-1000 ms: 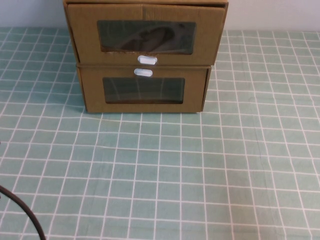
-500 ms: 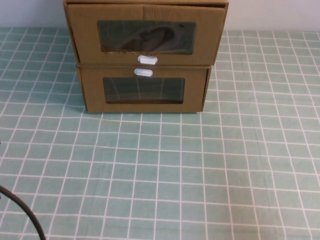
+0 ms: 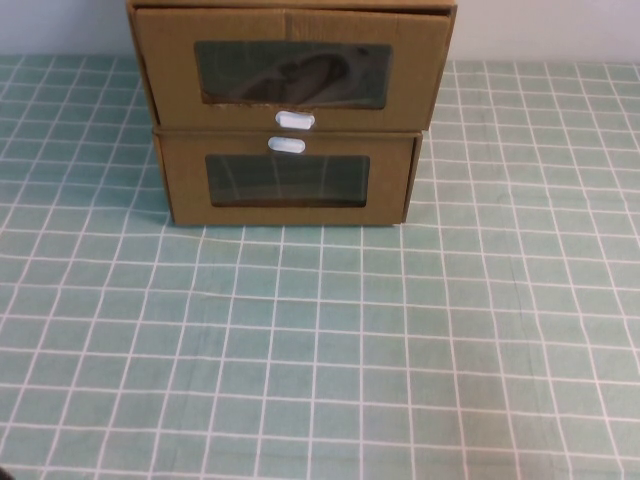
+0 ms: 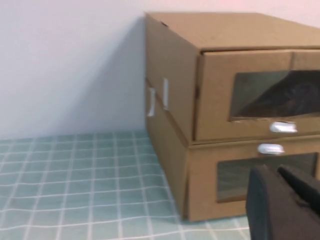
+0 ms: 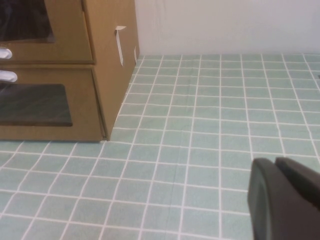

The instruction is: Close the shoe box

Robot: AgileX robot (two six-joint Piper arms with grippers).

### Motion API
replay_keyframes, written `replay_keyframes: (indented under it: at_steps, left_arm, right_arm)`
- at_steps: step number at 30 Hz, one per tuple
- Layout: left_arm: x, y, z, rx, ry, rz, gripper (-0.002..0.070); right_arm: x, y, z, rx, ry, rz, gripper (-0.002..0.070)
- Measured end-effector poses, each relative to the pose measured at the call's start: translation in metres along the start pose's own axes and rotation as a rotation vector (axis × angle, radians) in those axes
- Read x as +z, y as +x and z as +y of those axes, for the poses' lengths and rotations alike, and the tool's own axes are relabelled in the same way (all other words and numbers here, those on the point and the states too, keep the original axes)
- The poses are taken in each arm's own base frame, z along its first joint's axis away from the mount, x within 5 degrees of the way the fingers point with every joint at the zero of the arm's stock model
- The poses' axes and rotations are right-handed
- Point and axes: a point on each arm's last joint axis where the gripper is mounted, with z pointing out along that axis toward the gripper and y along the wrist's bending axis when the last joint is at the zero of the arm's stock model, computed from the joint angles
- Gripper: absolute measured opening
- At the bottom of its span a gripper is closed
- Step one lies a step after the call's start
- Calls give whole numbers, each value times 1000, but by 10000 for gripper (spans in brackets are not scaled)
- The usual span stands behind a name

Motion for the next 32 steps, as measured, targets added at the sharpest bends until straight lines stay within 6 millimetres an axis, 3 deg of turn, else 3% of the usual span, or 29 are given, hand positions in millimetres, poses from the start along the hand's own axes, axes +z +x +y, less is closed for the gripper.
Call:
replay_keyframes:
  at_steps: [10,14,20,32]
  left_arm:
    - [-17,95,7,11,-67,-24,-5]
    - [-18,123,7,14,-62,49,-5]
    - [-20,140,6,26,-47,226,-5]
    - [-20,141,6,28,-47,233,-5]
  right_arm:
    - [0,0,0,0,0,2,-14]
    - [0,0,0,0,0,4,-14]
    - [0,0,0,0,0,4,-14]
    - [0,0,0,0,0,4,-14]
